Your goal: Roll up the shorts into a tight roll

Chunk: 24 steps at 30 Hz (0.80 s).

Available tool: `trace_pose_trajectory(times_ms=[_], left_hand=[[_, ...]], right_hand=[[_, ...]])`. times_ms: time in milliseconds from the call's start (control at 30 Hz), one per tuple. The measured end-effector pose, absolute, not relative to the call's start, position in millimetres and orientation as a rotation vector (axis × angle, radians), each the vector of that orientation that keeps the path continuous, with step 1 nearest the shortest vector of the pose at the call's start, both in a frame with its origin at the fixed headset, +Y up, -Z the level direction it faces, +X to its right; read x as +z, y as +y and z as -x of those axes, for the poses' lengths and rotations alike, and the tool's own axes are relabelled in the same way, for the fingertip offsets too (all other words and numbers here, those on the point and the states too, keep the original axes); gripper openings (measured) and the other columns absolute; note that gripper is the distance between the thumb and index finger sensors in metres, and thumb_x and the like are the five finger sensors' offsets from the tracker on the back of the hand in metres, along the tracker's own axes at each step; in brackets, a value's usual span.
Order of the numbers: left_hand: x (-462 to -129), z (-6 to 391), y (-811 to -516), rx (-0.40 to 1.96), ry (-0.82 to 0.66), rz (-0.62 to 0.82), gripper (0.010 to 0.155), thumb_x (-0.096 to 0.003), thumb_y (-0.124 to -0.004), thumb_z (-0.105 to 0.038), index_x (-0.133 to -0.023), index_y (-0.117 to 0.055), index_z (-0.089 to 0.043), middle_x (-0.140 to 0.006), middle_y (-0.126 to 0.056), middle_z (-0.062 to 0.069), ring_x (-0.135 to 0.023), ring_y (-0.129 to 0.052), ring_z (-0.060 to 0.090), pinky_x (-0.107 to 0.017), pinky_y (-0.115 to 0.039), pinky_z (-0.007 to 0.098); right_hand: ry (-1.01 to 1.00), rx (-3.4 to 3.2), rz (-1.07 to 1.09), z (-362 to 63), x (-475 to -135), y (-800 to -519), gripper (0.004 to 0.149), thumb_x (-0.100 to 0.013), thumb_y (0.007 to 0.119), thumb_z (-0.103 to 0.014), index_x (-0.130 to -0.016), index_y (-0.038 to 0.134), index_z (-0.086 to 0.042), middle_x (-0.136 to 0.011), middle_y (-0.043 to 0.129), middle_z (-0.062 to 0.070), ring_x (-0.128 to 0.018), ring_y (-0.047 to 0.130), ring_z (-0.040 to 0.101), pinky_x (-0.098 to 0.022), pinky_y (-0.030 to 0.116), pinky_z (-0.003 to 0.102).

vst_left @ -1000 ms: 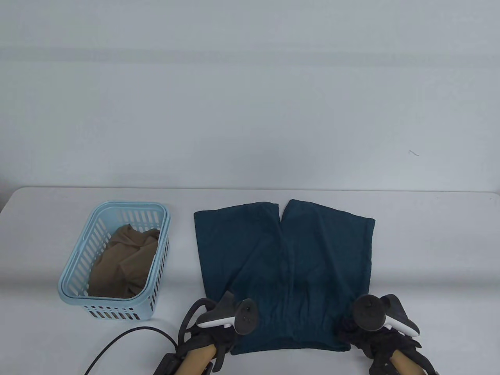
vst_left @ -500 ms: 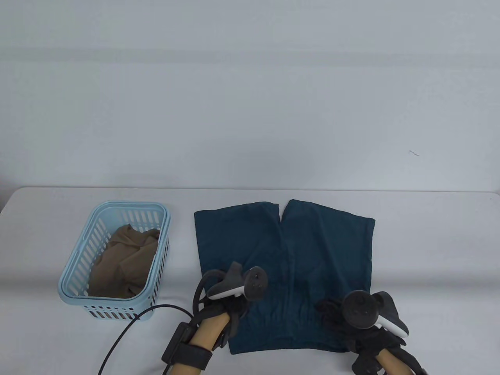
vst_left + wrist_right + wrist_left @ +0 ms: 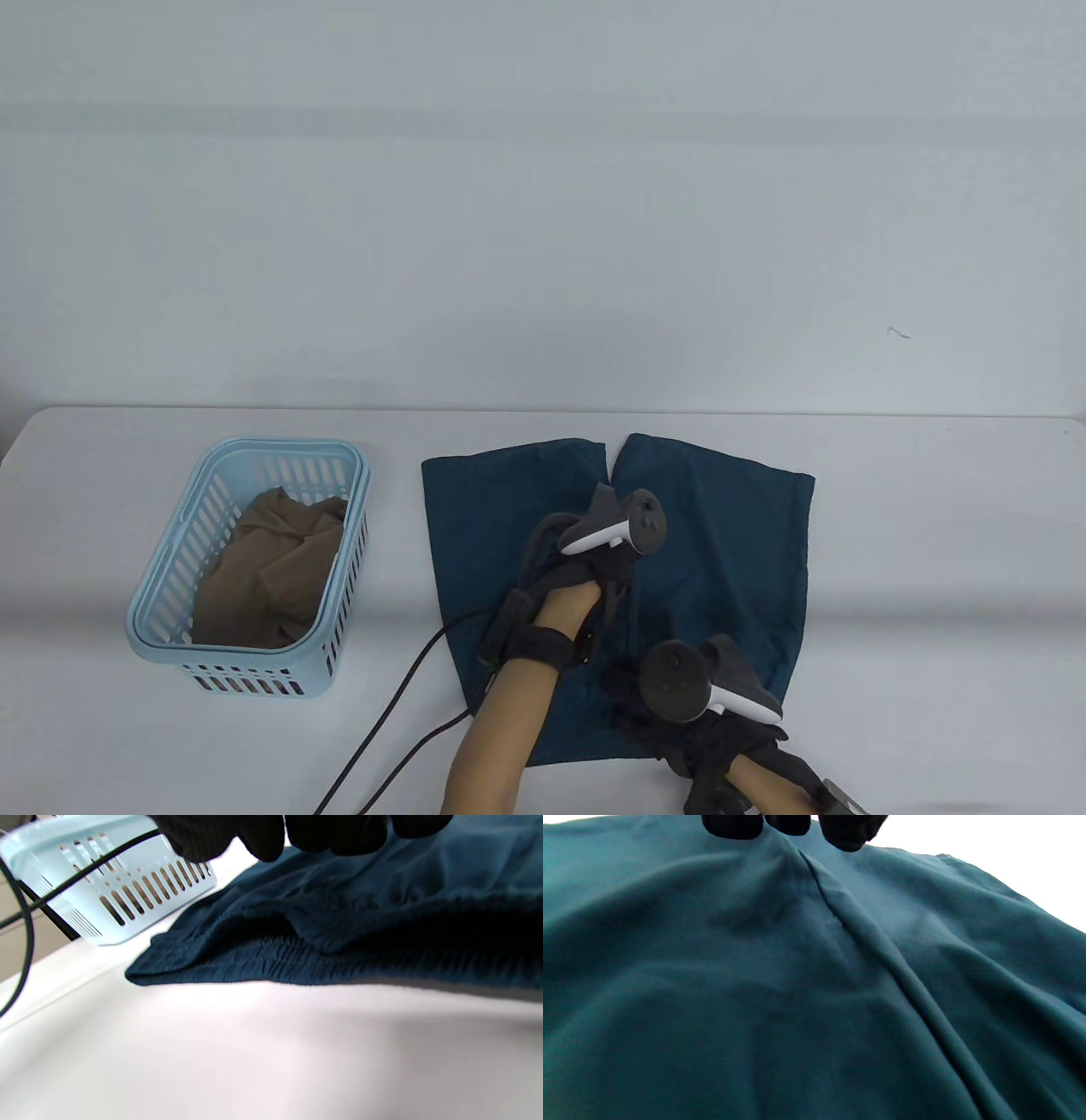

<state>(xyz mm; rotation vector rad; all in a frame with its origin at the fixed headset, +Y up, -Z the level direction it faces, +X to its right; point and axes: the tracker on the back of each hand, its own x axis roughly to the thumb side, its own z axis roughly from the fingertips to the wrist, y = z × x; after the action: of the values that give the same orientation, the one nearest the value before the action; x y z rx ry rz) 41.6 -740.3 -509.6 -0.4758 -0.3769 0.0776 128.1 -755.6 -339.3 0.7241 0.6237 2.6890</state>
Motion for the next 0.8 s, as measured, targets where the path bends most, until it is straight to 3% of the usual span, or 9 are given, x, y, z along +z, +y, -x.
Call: trace_pose_trajectory(times_ms=[167, 233, 667, 800], left_hand=[[-512.3, -44.4, -766.4, 0.034, -0.372, 0.573, 0.055, -0.0569, -0.06, -0.024, -0.109, -0.043, -0.027, -0.121, -0.032, 0.012, -0.11, -0.043, 0.05, -0.072, -0.027, 0.073], [-510.4, -43.9, -776.2, 0.019, -0.373, 0.614, 0.054, -0.057, -0.06, -0.023, -0.108, -0.04, -0.027, -0.119, -0.026, 0.011, -0.109, -0.034, 0.049, -0.071, -0.025, 0.072], [-507.0, -39.3, -777.5, 0.004, -0.371, 0.575, 0.054, -0.057, -0.059, -0.022, -0.106, -0.037, -0.029, -0.117, -0.024, 0.009, -0.108, -0.033, 0.044, -0.074, -0.032, 0.069], [-506.9, -36.9, -778.8, 0.03, -0.366, 0.563, 0.054, -0.057, -0.06, -0.022, -0.106, -0.038, -0.03, -0.117, -0.025, 0.008, -0.107, -0.032, 0.043, -0.074, -0.032, 0.068]], right_hand=[[0.727, 2.7, -0.683, -121.4, -337.8, -776.1, 0.063, -0.055, 0.062, -0.037, -0.11, 0.042, -0.013, -0.115, 0.038, 0.018, -0.103, 0.048, 0.042, -0.072, 0.044, 0.064], [0.731, 2.699, -0.66, -119.9, -334.5, -781.9, 0.063, -0.055, 0.062, -0.037, -0.11, 0.04, -0.013, -0.115, 0.033, 0.016, -0.103, 0.038, 0.04, -0.072, 0.039, 0.064], [0.712, 2.741, -0.642, -118.7, -333.6, -783.8, 0.062, -0.054, 0.061, -0.041, -0.108, 0.044, -0.014, -0.114, 0.037, 0.013, -0.102, 0.038, 0.037, -0.073, 0.038, 0.063], [0.754, 2.652, -0.549, -121.3, -339.6, -782.8, 0.063, -0.054, 0.06, -0.043, -0.108, 0.045, -0.014, -0.113, 0.038, 0.013, -0.101, 0.038, 0.035, -0.073, 0.036, 0.063]])
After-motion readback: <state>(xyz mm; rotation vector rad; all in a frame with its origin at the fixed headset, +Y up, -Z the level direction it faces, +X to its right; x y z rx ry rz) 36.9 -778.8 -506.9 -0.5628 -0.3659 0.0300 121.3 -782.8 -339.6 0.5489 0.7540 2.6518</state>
